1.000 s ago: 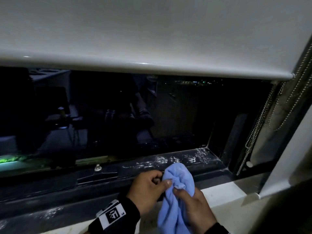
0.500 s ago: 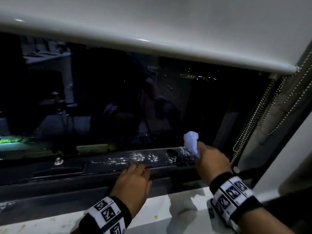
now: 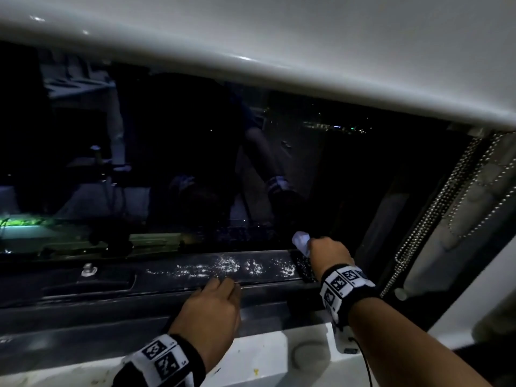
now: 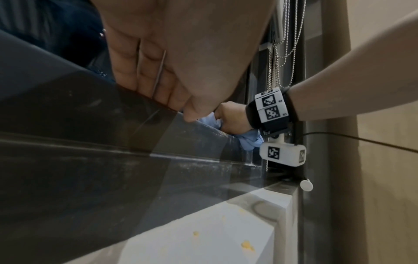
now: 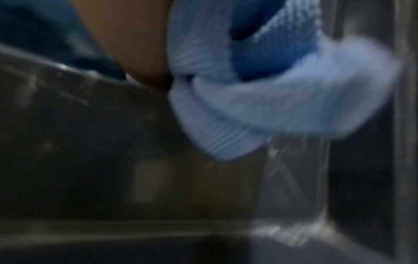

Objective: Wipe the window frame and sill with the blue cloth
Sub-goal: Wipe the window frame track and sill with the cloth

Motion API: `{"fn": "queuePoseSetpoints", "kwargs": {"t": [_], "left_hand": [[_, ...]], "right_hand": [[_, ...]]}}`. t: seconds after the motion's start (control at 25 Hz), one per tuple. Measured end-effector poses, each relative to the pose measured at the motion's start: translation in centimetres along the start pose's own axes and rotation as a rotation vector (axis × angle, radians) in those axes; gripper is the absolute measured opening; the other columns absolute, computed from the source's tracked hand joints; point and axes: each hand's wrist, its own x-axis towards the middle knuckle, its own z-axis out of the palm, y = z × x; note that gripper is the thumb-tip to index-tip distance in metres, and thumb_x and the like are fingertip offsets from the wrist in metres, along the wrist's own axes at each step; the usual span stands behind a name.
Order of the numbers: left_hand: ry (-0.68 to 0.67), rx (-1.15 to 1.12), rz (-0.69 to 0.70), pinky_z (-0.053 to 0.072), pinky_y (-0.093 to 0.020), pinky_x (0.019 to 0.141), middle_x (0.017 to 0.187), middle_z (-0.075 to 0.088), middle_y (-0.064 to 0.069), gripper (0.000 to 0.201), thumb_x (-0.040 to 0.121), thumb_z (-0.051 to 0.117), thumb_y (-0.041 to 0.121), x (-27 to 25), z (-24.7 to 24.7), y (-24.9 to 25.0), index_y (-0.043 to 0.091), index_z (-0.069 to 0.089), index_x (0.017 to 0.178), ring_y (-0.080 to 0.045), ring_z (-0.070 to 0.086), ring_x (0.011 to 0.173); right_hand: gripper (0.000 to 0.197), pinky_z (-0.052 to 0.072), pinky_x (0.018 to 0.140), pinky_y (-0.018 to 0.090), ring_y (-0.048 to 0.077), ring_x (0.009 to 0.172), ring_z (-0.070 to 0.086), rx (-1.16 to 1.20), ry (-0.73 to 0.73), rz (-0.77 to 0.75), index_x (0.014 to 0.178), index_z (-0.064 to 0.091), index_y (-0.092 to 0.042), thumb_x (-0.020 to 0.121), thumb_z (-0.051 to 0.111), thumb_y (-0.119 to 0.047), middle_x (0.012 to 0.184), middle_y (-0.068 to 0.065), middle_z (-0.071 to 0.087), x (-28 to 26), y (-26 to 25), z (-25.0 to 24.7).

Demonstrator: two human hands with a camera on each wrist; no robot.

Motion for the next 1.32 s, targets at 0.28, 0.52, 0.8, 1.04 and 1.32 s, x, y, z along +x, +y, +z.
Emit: {"fn": "queuePoseSetpoints", "kwargs": {"t": [0.28,0.52,0.8,1.04,1.32], "left_hand": [[-0.043,0.009,0.021,0.044,-0.024,0.037,0.069,0.059,0.006,0.033,0.049,0.082,0.027,0.1,-0.6,-0.2,0.015,0.07,0.077,-0.013,0.055,0.06],[-0.067,0.019,0.039,0.042,-0.021,0.037,0.066,0.058,0.009,0.033,0.043,0.083,0.032,0.4,-1.0,-0.2,0.02,0.068,0.069,-0.011,0.055,0.057],[-0.048,0.018,0.038,0.042,-0.02,0.037,0.068,0.058,0.009,0.032,0.044,0.082,0.031,0.5,-0.7,-0.3,0.021,0.068,0.072,-0.011,0.055,0.059],[-0.056,0.022,0.029,0.046,-0.023,0.036,0.07,0.056,0.01,0.033,0.043,0.081,0.03,0.4,-0.1,-0.6,0.021,0.068,0.072,-0.01,0.055,0.061],[-0.033,0.048,0.037,0.043,-0.024,0.033,0.07,0.057,0.01,0.036,0.044,0.081,0.032,0.4,-0.1,-0.4,0.02,0.07,0.076,-0.011,0.055,0.061]], "right_hand": [[0.038,0.044,0.091,0.031,0.024,0.104,0.061,0.021,-0.084,-0.113,0.105,0.061,-0.036,0.082,0.032,-0.043,0.114,0.001,0.064,-3.3,-0.7,0.6],[0.033,0.045,0.089,0.027,0.02,0.108,0.06,-0.067,-0.015,-0.197,0.119,0.059,-0.028,0.087,0.051,-0.035,0.117,0.003,0.063,-2.8,1.5,-1.7],[0.033,0.045,0.087,0.033,0.027,0.101,0.058,-0.097,-0.068,-0.041,0.108,0.062,-0.024,0.091,0.039,-0.04,0.114,0.007,0.06,1.2,0.0,1.2],[0.037,0.043,0.091,0.026,0.022,0.114,0.057,-0.132,-0.048,-0.297,0.122,0.056,-0.029,0.086,0.048,-0.03,0.126,0.002,0.057,-3.0,2.2,0.6],[0.028,0.047,0.082,0.034,0.029,0.106,0.06,-0.124,-0.051,0.078,0.115,0.059,-0.011,0.095,0.04,-0.018,0.117,0.011,0.061,1.7,-1.9,0.7]]}}
